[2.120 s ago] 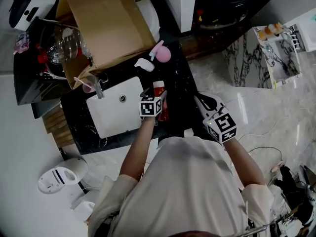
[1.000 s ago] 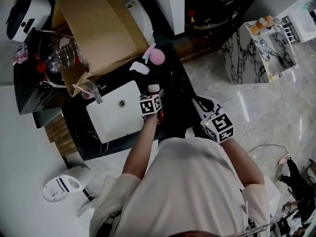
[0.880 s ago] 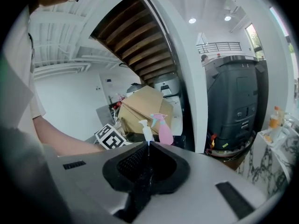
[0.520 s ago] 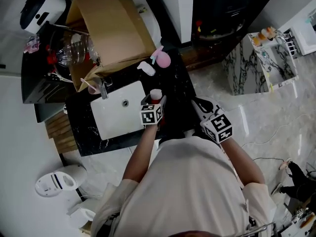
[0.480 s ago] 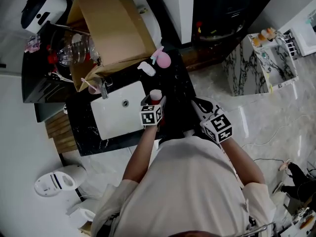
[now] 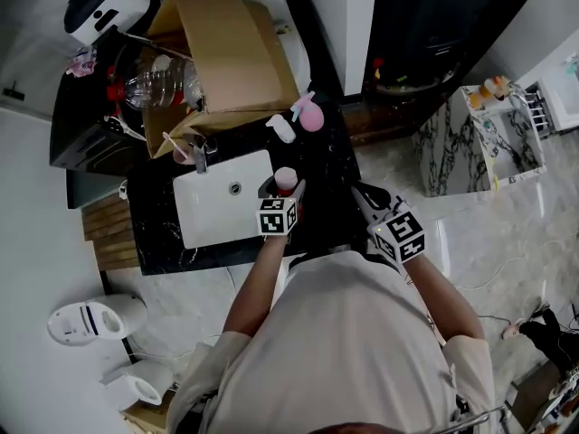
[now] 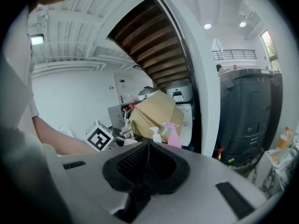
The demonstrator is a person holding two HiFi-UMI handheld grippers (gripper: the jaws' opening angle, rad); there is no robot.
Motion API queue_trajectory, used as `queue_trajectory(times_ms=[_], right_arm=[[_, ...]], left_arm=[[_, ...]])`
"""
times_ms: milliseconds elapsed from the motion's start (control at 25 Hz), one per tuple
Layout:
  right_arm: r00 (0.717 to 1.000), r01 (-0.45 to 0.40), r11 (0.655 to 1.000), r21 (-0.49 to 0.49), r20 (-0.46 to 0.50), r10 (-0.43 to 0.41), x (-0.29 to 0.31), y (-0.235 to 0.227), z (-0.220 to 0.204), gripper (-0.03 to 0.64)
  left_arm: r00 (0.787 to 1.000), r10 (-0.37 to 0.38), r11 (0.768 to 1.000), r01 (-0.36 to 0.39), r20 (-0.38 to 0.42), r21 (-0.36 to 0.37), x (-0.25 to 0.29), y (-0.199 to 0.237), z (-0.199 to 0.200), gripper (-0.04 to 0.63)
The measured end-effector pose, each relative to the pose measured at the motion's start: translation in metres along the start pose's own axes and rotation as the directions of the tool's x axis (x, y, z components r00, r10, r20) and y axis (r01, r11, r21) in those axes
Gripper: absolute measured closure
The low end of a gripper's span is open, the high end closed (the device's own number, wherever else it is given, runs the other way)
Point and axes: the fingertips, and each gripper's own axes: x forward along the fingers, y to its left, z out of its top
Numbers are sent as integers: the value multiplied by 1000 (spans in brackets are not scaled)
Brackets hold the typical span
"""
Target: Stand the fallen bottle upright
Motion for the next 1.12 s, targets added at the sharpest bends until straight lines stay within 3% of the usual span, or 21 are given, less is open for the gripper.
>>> queue_trajectory(times_ms=[440,640,920,1120], right_arm=[[1000,1,1000,-23,5,-1,-2,6,6,581],[1000,25,1000,-18,-7,-25,-5,5,2,581],[998,52,999,-7,-25,-52,-4,10,-6,581],[997,69,998,-6,-32,-69,-3,18,-8,581]], left_arm=[[990,36,997,-44,139,58,-13,4,25,304],[987,14,996,-29,162,89,-8,1,27,304],[980,-44,980,4,196,201,-5,-15,28,301],[978,-68,976,24,197,218,-6,-18,26,296]])
